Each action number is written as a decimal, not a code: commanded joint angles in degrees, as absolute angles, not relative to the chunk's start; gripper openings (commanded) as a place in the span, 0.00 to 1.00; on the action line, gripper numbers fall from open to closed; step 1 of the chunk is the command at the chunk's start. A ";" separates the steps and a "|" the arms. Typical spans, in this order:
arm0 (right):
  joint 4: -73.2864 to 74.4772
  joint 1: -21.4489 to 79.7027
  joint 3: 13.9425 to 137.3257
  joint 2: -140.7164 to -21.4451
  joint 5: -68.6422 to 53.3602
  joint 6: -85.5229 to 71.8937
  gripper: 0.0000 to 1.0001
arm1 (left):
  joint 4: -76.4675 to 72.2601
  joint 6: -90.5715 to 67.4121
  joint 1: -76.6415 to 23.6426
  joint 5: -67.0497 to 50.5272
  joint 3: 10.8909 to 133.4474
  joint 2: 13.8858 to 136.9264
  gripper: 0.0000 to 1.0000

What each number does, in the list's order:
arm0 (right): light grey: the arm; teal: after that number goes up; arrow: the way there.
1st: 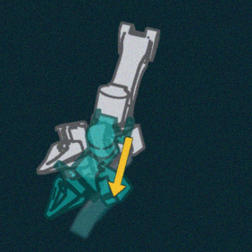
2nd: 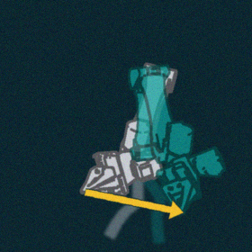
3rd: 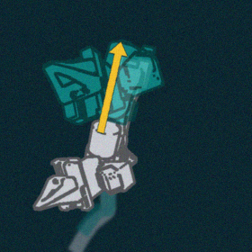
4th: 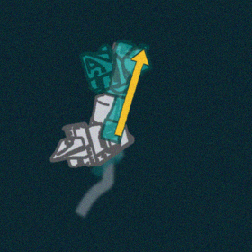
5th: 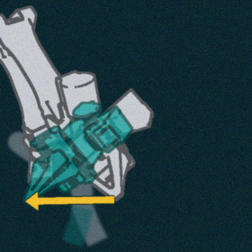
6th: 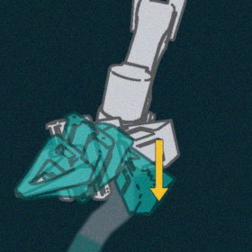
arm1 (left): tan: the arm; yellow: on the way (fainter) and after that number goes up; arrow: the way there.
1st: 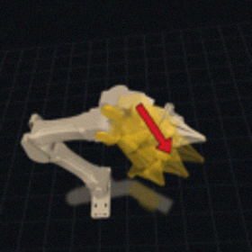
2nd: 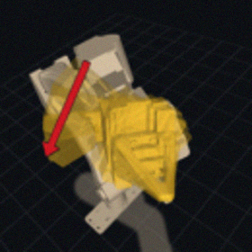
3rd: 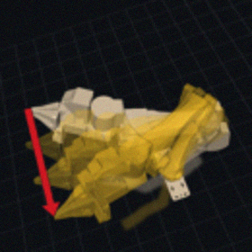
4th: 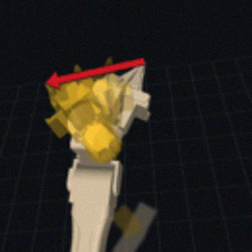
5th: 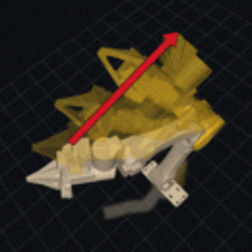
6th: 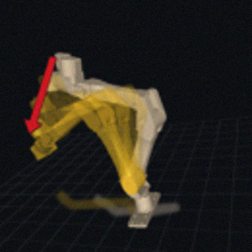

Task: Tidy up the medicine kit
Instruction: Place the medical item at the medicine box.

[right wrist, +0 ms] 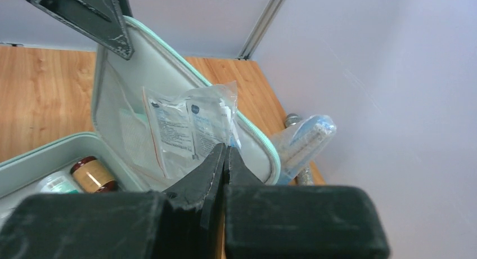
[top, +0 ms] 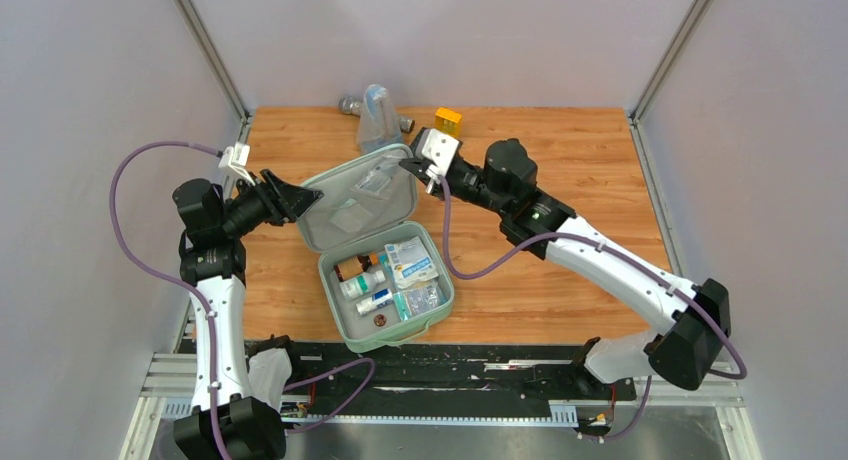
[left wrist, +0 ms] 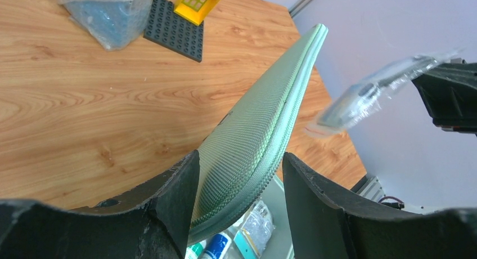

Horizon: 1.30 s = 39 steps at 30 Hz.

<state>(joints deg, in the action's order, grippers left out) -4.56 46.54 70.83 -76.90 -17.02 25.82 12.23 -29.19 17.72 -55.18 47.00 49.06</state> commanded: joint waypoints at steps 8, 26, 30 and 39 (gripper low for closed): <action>-14.51 47.24 78.52 -82.96 -21.60 39.99 0.00 | 11.71 -29.33 17.49 -56.86 48.95 47.99 0.64; -1.47 49.91 76.37 -88.51 -18.19 52.45 0.01 | 10.98 -29.78 17.55 -57.05 48.25 47.92 0.64; 2.29 50.67 78.44 -89.90 -16.86 53.96 0.18 | 11.15 -29.77 17.53 -57.04 48.33 47.90 0.64; 7.00 52.07 80.86 -92.08 -15.62 55.23 0.18 | 11.53 -29.45 17.49 -57.00 48.51 47.90 0.64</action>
